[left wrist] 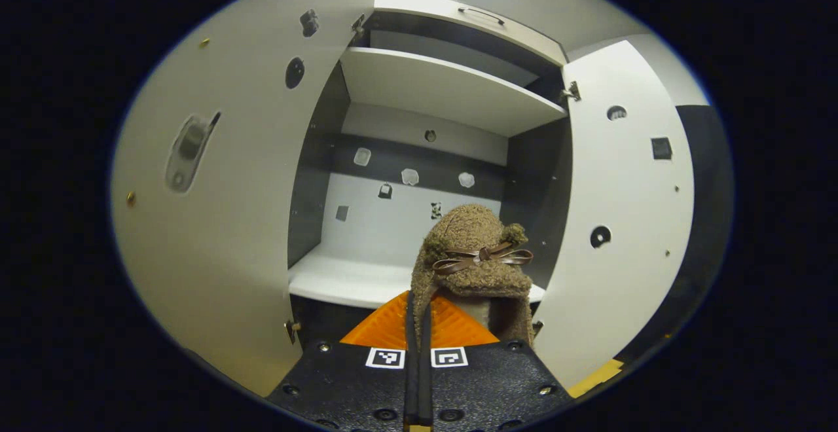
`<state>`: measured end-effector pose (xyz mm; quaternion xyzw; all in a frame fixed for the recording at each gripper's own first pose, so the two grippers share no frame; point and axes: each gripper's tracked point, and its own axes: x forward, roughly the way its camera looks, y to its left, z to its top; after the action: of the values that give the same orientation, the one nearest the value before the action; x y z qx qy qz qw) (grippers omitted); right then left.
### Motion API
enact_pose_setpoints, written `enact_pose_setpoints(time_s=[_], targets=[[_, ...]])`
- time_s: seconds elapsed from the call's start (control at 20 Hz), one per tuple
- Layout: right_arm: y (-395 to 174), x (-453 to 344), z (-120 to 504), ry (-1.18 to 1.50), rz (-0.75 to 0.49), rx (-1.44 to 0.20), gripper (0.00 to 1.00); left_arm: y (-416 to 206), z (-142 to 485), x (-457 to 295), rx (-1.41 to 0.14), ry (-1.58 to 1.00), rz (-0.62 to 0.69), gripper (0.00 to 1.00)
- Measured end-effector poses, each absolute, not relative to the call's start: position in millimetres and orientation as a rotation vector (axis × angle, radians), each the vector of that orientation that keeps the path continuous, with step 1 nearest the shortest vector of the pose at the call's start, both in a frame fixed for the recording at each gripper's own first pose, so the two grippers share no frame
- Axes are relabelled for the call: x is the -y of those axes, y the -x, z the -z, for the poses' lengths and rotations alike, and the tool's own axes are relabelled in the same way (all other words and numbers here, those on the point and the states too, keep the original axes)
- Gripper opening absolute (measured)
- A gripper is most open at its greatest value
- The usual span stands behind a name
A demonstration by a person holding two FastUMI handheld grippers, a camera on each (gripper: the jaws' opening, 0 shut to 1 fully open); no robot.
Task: Grab one shoe with the right hand and put it into the shoe cabinet, grab the other shoe with the left hand and put it into the shoe cabinet; then close the right door with the right hand and the left door with the left hand.
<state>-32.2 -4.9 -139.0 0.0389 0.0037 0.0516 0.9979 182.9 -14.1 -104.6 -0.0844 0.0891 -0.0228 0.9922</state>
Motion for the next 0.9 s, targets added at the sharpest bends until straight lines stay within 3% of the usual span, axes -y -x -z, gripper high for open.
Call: enact_pose_setpoints(time_s=[0.2, 0.45, 0.9], targets=[[43, 10, 136, -0.084, -0.118, 0.004, 0.98, -249, 95, 2, -0.123, 0.132, -0.024, 0.0], [42, 12, 143, -0.087, -0.126, 0.009, 0.98, -318, 127, -17, -0.157, 0.116, -0.095, 0.0], [42, 17, 158, -0.077, -0.122, -0.022, 0.98, -372, 176, -40, -0.276, 0.117, -0.133, 0.0]])
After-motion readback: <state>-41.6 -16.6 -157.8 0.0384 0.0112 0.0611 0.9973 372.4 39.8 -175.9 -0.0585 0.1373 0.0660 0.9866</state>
